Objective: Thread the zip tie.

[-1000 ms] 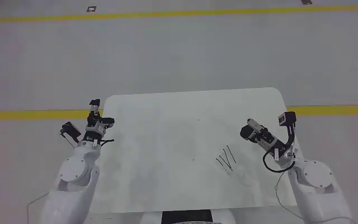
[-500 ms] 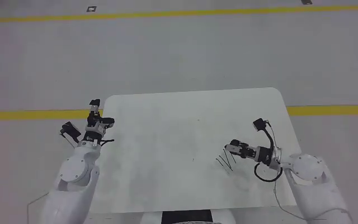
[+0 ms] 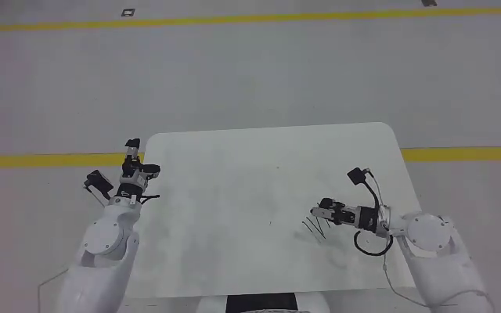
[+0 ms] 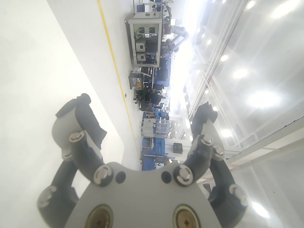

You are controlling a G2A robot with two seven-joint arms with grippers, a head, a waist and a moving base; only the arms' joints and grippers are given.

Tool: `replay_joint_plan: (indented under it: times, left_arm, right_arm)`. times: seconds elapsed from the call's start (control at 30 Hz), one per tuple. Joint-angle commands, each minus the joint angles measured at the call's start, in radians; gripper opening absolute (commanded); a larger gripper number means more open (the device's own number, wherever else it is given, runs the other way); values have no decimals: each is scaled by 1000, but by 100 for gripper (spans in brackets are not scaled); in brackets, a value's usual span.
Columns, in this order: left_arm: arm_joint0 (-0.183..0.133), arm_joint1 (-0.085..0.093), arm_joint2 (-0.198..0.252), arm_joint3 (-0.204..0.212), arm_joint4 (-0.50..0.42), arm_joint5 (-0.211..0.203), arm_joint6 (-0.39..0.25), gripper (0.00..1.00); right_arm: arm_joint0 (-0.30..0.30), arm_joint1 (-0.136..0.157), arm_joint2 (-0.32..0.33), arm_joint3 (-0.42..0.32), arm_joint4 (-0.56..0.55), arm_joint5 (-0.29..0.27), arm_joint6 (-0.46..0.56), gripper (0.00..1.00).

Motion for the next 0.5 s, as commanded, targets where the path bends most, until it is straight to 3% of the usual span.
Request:
replay_joint_plan:
  times: [0.0,0.23,0.47]
  left_arm:
    - [0,0,0,0,0,0,0,100]
    - [0,0,0,0,0,0,0,100]
    - [0,0,0,0,0,0,0,100]
  right_arm:
    - [39,6,-16,-8,-138,0,30,100]
    - [146,30,-110,1,-292,0,153,100]
    - [188,57,-207,-22,-371,0,197,100]
